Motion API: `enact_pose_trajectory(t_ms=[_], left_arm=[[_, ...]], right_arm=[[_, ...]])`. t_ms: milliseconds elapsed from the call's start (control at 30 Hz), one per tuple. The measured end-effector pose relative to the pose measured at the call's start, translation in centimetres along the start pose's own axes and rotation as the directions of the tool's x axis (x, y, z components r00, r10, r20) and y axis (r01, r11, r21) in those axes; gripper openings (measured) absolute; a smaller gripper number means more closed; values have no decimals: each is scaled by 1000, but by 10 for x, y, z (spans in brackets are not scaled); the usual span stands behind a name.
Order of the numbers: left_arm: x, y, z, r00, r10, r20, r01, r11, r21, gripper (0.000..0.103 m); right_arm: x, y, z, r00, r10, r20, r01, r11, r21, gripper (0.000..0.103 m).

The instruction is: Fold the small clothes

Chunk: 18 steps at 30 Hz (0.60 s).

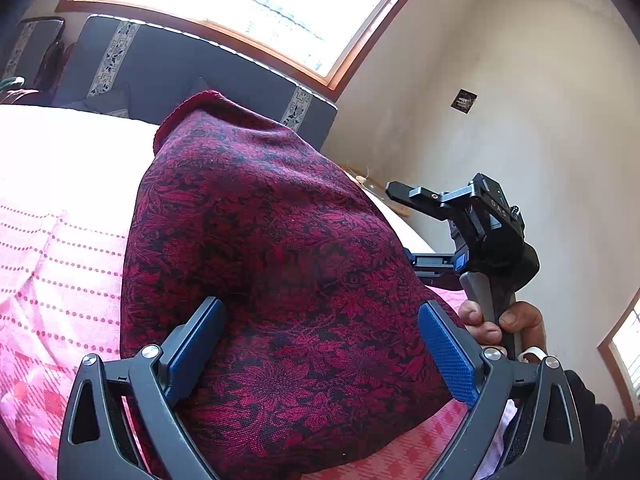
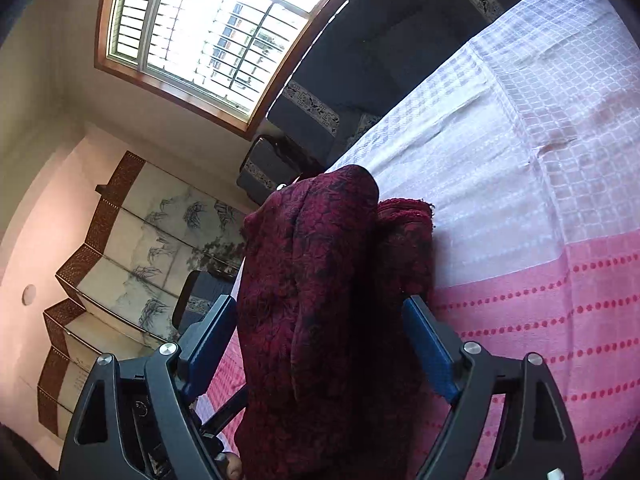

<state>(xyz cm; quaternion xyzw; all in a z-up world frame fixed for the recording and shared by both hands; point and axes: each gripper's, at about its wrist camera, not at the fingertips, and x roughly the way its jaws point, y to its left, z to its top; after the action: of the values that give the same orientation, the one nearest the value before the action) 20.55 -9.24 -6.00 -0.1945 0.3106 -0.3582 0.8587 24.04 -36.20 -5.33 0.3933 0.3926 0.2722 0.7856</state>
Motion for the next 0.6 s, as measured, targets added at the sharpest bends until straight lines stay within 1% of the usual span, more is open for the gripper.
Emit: enact_pose_trajectory(t_ms=[67, 133, 167, 200, 233, 267, 300, 333, 367, 433, 467, 500, 533, 567, 600], left_arm=[[-1, 2, 0, 1000, -5, 3, 5, 1000, -6, 97], [-2, 3, 0, 1000, -14, 5, 14, 1000, -14, 97], [-2, 4, 0, 1000, -18, 6, 18, 1000, -19, 97], [-2, 5, 0, 1000, -21, 7, 21, 1000, -22, 97], [-3, 5, 1, 1000, -22, 10, 22, 999, -24, 97], [-4, 5, 0, 1000, -19, 15, 19, 1000, -21, 97], [-6, 4, 1, 1000, -15, 22, 16, 1000, -17, 97], [-8, 3, 0, 999, -16, 29, 17, 1000, -13, 97], [-10, 2, 0, 999, -23, 33, 23, 1000, -8, 97], [-12, -2, -1, 999, -39, 37, 38, 999, 15, 97], [-10, -5, -2, 999, -39, 24, 38, 999, 31, 97], [-5, -8, -2, 999, -35, 0, 35, 998, 45, 97], [-1, -10, -1, 999, -28, -22, 29, 998, 56, 97], [1, -10, -1, 999, -20, -34, 22, 998, 62, 97], [3, -10, 1, 999, -21, -41, 24, 998, 62, 97]], right_arm=[[9, 14, -2, 999, -41, -29, 39, 998, -48, 57], [14, 20, -3, 996, -87, -28, 84, 992, -94, 57], [16, 17, -3, 995, -97, -32, 94, 991, -92, 57], [19, 13, -2, 995, -93, -42, 90, 993, -73, 57], [22, 9, -2, 996, -80, -50, 77, 996, -52, 54], [26, 7, -3, 995, -77, -57, 74, 996, -50, 29], [30, 9, -4, 994, -85, -68, 81, 994, -69, 21], [30, 13, -5, 993, -103, -57, 97, 991, -89, 20], [25, 17, -8, 993, -114, -31, 110, 988, -111, 17], [8, 31, -10, 991, -131, 33, 134, 979, -156, 14], [-1, 34, -11, 989, -135, 59, 143, 976, -164, 14], [-7, 31, -12, 988, -137, 67, 146, 976, -162, 14], [-10, 24, -14, 983, -168, 70, 177, 971, -158, 14], [-9, 13, -16, 979, -194, 59, 200, 970, -140, 14], [-6, 2, -19, 981, -192, 38, 195, 975, -107, 14]])
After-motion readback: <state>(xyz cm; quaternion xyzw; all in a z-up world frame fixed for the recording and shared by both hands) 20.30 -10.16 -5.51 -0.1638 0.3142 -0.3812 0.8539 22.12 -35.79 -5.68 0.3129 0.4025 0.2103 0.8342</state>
